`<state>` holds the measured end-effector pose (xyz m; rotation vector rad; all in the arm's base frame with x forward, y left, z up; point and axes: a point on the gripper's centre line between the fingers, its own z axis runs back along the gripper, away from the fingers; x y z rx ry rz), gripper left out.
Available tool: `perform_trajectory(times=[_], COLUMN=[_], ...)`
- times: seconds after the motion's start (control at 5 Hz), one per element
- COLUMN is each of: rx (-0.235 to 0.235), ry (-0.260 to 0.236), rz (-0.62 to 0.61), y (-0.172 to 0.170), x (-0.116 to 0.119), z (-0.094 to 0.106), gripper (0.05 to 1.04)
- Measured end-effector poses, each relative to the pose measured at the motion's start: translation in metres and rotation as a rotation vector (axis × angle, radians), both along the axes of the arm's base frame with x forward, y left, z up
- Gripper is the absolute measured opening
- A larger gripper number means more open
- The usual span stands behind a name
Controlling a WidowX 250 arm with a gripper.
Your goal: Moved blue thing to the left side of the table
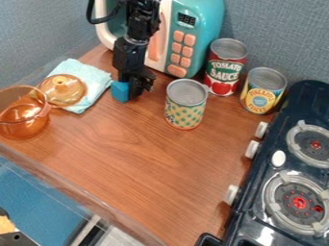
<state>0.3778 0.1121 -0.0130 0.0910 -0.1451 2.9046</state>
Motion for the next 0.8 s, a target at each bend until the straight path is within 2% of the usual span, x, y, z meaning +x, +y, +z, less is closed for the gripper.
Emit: perform_trajectory(times=[0.2, 0.4, 0.6, 0.8], rx=[-0.025, -0.050, -0.071, -0.019], ry=[0.047, 0.053, 0.018, -0.043], rz=[-0.008, -0.011, -0.032, 0.026], y=[-0.004, -0.008, -0.009, -0.001], x=[-0.008, -0.011, -0.008, -0.010], z=[-0.004, -0.002, 0.025, 0.068], gripper=[0.683, 0.953, 1.007, 1.002])
